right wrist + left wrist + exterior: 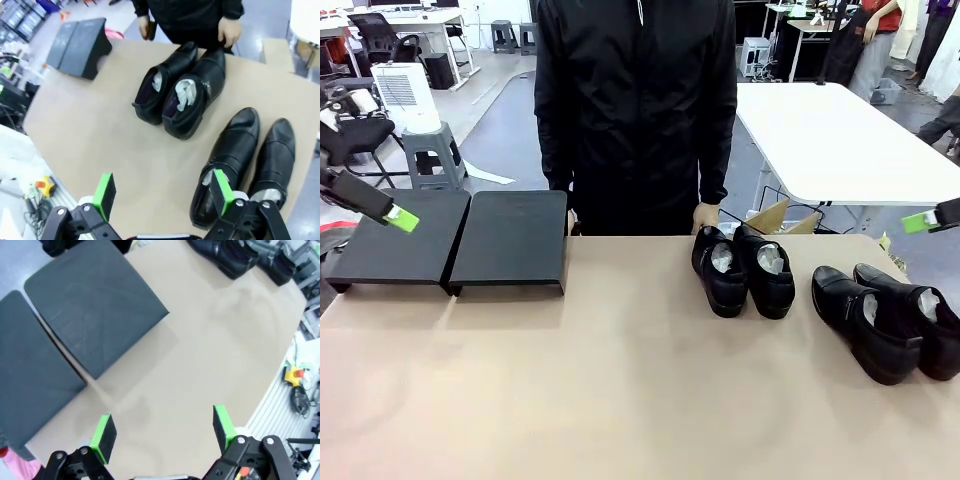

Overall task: Organize the shoes by placing them on the stand.
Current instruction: Pick up one Shoe and place it in the middle of the table.

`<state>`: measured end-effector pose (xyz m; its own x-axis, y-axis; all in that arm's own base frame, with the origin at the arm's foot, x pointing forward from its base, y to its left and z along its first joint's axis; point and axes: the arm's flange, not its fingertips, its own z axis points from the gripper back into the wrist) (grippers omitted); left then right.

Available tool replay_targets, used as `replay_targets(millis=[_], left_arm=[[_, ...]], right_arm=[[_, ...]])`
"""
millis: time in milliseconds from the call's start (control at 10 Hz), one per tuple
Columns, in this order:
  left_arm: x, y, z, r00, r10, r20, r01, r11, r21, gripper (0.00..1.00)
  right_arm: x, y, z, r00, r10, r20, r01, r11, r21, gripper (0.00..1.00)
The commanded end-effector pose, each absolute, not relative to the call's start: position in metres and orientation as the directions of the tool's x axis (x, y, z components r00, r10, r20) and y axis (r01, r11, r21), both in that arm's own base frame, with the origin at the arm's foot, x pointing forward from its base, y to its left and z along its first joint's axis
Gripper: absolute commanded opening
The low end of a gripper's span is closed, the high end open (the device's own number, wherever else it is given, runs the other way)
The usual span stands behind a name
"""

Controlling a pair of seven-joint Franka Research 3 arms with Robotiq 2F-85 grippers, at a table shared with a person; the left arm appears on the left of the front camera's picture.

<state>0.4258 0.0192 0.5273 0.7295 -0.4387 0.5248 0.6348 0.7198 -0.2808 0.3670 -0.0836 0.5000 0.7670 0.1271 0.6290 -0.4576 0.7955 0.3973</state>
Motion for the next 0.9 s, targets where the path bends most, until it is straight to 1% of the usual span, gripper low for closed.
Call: replay_targets(millis=[0, 300, 500, 600, 800], left_arm=[[0.4295, 0.0184, 0.5300, 0.715, -0.433, 0.549, 0.655, 0.689, -0.310, 1.00], [0.4286, 0.0219, 0.5290, 0.710, -0.435, 0.553, 0.666, 0.670, -0.328, 1.00], [0.4317, 0.0182, 0.5246, 0.728, -0.406, 0.552, 0.645, 0.679, -0.350, 1.00], [0.4256, 0.0172, 0.5272, 0.727, -0.427, 0.537, 0.646, 0.689, -0.327, 1.00], [0.4256, 0.0172, 0.5272, 0.727, -0.427, 0.537, 0.646, 0.689, -0.327, 1.00]], right_arm=[[0.3772, -0.0932, 0.4954, 0.772, 0.130, 0.623, -0.468, 0.779, 0.417, 1.00], [0.3832, -0.0969, 0.4953, 0.780, 0.139, 0.610, -0.473, 0.770, 0.429, 1.00], [0.3865, -0.0987, 0.4928, 0.779, 0.118, 0.616, -0.462, 0.773, 0.435, 1.00], [0.3802, -0.0932, 0.4914, 0.796, 0.122, 0.593, -0.444, 0.783, 0.435, 1.00], [0.3802, -0.0932, 0.4914, 0.796, 0.122, 0.593, -0.444, 0.783, 0.435, 1.00]])
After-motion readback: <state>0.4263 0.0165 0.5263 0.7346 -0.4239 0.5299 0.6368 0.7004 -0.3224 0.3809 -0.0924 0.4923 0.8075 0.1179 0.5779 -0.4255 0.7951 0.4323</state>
